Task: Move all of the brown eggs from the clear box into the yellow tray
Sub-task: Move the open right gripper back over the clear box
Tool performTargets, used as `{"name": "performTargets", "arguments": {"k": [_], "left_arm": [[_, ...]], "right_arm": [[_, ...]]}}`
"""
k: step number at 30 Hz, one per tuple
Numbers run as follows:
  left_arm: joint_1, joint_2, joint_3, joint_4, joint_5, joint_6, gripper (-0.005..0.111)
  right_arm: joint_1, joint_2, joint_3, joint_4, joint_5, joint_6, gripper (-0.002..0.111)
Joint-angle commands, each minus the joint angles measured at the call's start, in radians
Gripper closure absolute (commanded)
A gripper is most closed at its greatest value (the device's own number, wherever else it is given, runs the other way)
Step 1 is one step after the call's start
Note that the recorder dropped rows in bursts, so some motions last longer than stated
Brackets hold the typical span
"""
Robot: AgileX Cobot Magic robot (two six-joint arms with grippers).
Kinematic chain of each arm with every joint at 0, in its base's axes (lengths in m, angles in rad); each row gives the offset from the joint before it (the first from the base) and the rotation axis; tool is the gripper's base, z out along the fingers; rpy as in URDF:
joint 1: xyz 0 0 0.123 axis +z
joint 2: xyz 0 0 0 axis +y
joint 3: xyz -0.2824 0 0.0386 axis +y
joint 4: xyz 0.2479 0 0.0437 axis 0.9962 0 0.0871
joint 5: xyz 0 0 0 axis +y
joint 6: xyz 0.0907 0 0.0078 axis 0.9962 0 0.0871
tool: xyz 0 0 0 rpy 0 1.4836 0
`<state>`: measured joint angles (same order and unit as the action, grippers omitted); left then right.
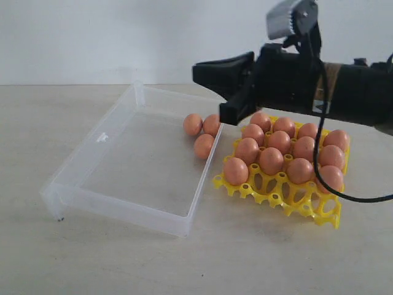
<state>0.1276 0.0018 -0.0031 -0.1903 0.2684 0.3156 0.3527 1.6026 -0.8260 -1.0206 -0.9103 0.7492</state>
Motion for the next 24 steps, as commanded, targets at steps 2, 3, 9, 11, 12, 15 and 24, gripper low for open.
{"name": "performTargets", "arguments": {"k": [2, 3, 9, 11, 12, 15, 24], "left_arm": [[-0.001, -0.002, 0.003, -0.004, -0.008, -0.009, 0.111], [-0.001, -0.002, 0.003, -0.004, -0.008, -0.009, 0.111], [-0.001, -0.002, 0.003, -0.004, -0.010, -0.009, 0.111], [-0.001, -0.002, 0.003, -0.004, -0.010, -0.009, 0.111], [-0.001, -0.002, 0.003, -0.004, -0.010, -0.009, 0.111], [-0.001, -0.002, 0.003, -0.004, -0.010, -0.009, 0.111], [-0.001, -0.002, 0.003, -0.004, -0.014, -0.009, 0.111]], "right_arm": [[0.250, -0.021, -0.175, -0.005, 0.590, -0.114, 0.108], [0.297, -0.003, -0.227, -0.005, 0.761, -0.110, 0.108], [0.380, 0.176, -0.535, 0.181, 1.284, -0.151, 0.108], [0.375, 0.251, -0.650, 0.379, 1.359, -0.305, 0.108], [0.375, 0.291, -0.714, 0.508, 1.429, -0.427, 0.108], [0.375, 0.421, -0.911, 0.846, 1.725, -0.782, 0.108], [0.375, 0.704, -1.223, 0.874, 2.005, -0.699, 0.108]]}}
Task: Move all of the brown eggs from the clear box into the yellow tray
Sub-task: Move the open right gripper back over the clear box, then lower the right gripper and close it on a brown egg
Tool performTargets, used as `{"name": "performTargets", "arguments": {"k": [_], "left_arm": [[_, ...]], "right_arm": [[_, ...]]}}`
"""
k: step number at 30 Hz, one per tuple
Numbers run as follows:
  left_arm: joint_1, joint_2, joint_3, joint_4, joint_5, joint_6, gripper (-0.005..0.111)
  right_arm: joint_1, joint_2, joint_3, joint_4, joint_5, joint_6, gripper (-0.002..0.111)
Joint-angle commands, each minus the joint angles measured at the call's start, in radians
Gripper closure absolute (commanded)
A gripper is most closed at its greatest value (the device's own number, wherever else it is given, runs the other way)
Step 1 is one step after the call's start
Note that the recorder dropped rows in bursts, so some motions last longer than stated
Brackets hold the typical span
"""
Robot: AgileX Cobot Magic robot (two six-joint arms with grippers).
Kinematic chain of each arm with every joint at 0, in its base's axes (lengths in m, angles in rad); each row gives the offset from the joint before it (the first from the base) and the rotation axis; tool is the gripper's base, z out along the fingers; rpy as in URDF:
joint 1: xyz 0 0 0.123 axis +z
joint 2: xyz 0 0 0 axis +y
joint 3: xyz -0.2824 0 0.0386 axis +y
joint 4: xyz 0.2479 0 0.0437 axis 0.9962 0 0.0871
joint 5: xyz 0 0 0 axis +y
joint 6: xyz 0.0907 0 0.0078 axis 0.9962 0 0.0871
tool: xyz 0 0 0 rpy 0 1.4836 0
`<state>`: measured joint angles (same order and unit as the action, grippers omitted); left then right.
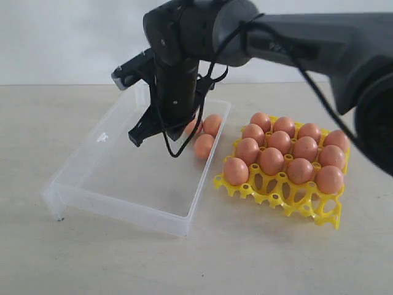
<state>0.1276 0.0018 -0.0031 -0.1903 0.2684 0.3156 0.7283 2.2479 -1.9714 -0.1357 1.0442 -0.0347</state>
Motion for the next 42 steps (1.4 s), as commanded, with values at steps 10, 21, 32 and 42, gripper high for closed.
{"name": "performTargets", "arguments": {"k": [10, 21, 32, 42], "left_arm": [[-0.001, -0.002, 0.003, -0.004, -0.014, -0.009, 0.111], [-0.001, -0.002, 0.003, -0.004, -0.021, -0.009, 0.111], [-0.001, -0.002, 0.003, -0.004, -0.021, -0.009, 0.111], [-0.001, -0.002, 0.003, -0.004, -0.024, -0.009, 0.111]], "right_arm": [[-0.002, 0.077, -0.089, -0.127, -0.095, 0.269, 0.052], [-0.127, 0.119, -0.089, -0.110, -0.268, 0.635, 0.054], [-0.127, 0.209, -0.089, -0.097, -0.306, 0.663, 0.055], [-0.128, 0.256, -0.089, -0.097, -0.422, 0.786, 0.055]]}}
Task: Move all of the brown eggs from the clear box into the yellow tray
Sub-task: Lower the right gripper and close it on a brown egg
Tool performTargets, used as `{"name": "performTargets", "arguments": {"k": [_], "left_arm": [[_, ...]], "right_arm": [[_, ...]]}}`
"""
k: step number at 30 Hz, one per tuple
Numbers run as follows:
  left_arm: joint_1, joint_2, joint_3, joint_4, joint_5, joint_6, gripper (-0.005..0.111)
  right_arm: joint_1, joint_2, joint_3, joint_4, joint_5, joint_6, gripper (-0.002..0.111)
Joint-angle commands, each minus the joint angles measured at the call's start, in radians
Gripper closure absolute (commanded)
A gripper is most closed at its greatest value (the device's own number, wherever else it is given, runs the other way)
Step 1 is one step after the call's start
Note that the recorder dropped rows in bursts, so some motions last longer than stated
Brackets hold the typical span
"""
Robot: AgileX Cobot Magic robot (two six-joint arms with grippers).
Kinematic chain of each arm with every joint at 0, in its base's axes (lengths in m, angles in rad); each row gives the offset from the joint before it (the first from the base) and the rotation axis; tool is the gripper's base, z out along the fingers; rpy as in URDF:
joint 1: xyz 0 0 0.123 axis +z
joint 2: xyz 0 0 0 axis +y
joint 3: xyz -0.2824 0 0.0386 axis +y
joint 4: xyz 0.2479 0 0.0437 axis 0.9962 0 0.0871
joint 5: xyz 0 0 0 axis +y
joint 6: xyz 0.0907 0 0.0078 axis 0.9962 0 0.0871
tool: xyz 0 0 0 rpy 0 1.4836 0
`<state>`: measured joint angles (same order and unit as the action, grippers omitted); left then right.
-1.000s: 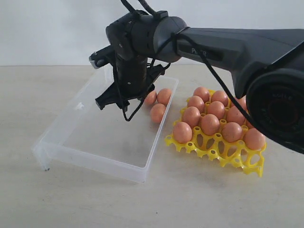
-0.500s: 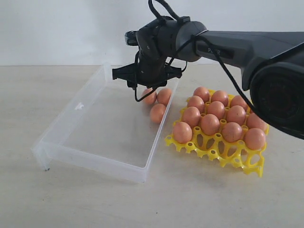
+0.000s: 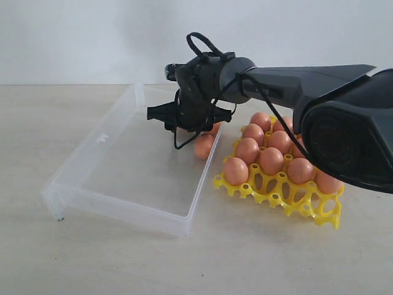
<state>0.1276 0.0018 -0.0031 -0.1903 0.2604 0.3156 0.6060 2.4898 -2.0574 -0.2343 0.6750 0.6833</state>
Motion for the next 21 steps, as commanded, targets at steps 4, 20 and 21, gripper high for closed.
{"name": "performTargets", "arguments": {"k": [4, 20, 21], "left_arm": [[-0.001, -0.002, 0.003, -0.004, -0.021, -0.009, 0.111], [-0.001, -0.002, 0.003, -0.004, -0.021, -0.009, 0.111], [-0.001, -0.002, 0.003, -0.004, -0.023, -0.009, 0.111]], "right_arm": [[-0.006, 0.014, -0.003, 0.006, -0.096, 0.095, 0.055], [0.013, -0.133, -0.003, 0.043, 0.213, -0.418, 0.055], [0.013, -0.143, -0.003, 0.050, 0.228, -0.426, 0.055]]}}
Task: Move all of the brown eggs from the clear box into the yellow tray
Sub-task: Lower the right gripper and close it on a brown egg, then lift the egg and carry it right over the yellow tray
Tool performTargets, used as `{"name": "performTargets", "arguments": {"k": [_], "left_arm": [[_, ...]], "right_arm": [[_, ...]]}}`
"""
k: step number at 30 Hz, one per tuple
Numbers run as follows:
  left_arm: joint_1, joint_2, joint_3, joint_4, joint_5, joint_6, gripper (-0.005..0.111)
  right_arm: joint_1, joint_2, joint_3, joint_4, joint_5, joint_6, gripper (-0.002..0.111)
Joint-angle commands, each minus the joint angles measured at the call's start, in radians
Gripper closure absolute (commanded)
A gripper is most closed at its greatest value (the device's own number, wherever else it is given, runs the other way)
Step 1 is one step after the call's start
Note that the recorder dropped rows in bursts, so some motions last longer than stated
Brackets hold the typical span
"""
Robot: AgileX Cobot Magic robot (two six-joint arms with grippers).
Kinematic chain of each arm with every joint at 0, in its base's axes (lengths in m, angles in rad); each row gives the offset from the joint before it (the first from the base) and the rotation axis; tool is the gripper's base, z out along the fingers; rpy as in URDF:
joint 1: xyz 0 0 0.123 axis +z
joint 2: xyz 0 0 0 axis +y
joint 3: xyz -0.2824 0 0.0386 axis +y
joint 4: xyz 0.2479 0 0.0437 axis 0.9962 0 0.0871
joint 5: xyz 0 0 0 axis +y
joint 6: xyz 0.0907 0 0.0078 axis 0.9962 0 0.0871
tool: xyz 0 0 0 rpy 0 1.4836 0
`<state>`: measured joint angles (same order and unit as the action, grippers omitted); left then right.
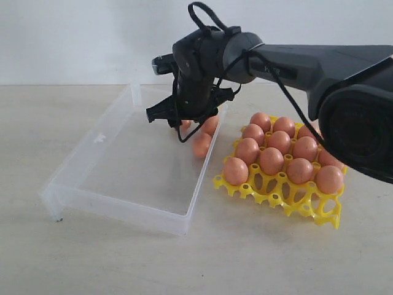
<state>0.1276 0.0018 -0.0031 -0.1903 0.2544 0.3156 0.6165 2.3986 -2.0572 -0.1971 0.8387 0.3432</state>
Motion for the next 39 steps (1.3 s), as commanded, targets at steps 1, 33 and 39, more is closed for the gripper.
{"name": "performTargets", "arguments": {"k": [1, 33, 39], "left_arm": [[-0.001, -0.002, 0.003, -0.004, -0.017, -0.009, 0.111], [-0.001, -0.002, 0.003, -0.004, -0.019, -0.009, 0.111], [-0.001, -0.002, 0.003, -0.004, -0.019, -0.009, 0.111]], "right_arm": [[0.002, -0.059, -0.003, 0.023, 0.079, -0.088, 0.055], [0.000, 0.062, -0.001, 0.079, 0.227, 0.101, 0.055], [0.000, 0.077, -0.001, 0.084, 0.199, 0.120, 0.074]]}}
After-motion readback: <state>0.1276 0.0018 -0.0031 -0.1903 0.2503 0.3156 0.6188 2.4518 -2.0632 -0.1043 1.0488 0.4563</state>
